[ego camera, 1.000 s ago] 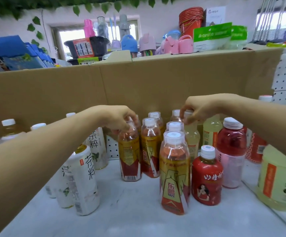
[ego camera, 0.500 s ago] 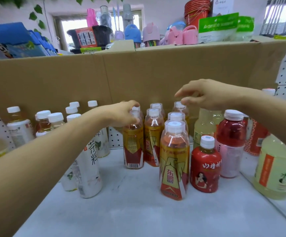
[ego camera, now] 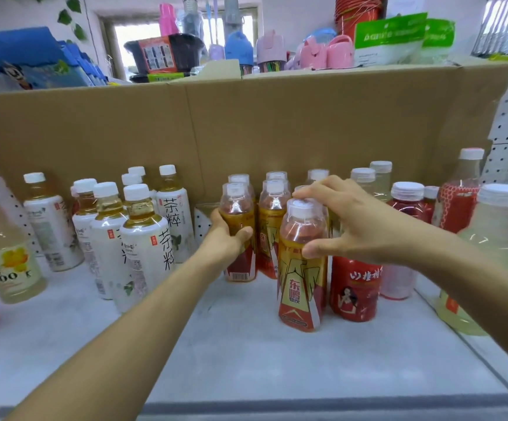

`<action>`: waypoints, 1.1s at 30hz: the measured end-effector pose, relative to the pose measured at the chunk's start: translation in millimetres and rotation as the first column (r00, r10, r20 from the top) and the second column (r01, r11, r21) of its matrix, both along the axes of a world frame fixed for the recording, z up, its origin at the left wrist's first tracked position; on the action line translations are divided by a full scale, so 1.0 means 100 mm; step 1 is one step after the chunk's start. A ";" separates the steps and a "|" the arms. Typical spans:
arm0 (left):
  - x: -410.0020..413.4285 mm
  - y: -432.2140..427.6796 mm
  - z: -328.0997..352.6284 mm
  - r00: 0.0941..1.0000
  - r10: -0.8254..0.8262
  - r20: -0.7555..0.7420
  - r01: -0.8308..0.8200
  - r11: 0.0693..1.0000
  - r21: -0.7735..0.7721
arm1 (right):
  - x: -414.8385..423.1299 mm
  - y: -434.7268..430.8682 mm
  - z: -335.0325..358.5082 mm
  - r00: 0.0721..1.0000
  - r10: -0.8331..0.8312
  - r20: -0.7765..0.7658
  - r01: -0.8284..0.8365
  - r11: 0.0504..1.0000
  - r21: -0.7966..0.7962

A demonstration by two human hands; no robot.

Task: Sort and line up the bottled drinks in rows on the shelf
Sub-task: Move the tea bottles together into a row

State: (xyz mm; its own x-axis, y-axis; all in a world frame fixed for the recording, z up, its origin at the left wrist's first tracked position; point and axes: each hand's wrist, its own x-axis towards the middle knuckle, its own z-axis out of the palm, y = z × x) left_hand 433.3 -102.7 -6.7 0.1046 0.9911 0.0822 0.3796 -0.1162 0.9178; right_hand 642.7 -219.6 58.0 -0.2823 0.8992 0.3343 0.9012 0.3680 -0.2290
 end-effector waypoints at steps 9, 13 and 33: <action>0.16 -0.30 -0.11 0.990 -0.030 0.136 0.021 0.997 0.070 | -0.13 0.05 -0.10 0.990 -0.090 0.108 0.061 0.968 0.242; 0.20 -0.68 -0.31 0.984 -0.130 0.121 0.096 0.962 0.255 | -0.02 -0.11 -0.35 0.992 -0.124 0.006 0.115 0.936 0.332; 0.67 -1.32 -0.49 0.989 0.081 -0.120 0.030 0.697 0.716 | 0.08 -0.71 -0.97 0.538 -0.132 -0.832 0.175 0.984 -0.043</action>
